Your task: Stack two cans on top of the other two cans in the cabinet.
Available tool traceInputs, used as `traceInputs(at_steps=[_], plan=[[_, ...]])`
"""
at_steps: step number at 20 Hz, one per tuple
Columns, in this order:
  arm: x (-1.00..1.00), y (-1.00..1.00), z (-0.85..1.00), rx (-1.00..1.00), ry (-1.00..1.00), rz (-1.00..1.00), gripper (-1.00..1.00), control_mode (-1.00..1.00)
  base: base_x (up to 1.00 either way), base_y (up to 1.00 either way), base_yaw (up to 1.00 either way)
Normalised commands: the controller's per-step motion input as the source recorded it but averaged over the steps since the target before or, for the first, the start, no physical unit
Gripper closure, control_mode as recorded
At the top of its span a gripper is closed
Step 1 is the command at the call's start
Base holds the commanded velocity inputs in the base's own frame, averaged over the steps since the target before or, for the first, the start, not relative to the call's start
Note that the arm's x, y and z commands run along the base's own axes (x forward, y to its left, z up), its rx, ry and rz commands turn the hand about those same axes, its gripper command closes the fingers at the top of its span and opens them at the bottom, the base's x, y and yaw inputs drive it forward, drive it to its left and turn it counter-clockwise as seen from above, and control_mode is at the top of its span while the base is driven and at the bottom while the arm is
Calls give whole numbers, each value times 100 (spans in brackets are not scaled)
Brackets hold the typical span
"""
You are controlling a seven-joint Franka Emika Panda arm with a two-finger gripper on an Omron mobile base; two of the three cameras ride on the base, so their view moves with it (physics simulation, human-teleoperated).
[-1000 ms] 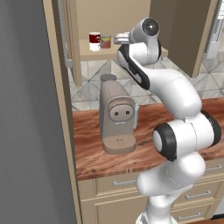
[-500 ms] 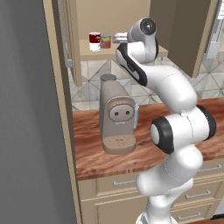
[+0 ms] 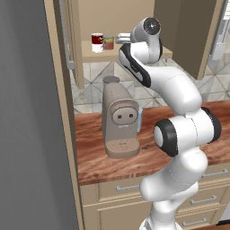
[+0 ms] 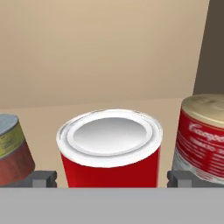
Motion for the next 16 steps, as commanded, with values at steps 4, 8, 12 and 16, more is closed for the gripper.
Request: traceInputs(at_steps=[4, 8, 12, 16], plan=[[0, 0, 0, 0, 0, 0, -100, -100, 0, 0, 0], [0, 0, 0, 0, 0, 0, -100, -100, 0, 0, 0], [0, 0, 0, 0, 0, 0, 100, -100, 0, 0, 0], [0, 0, 0, 0, 0, 0, 100, -100, 0, 0, 0]])
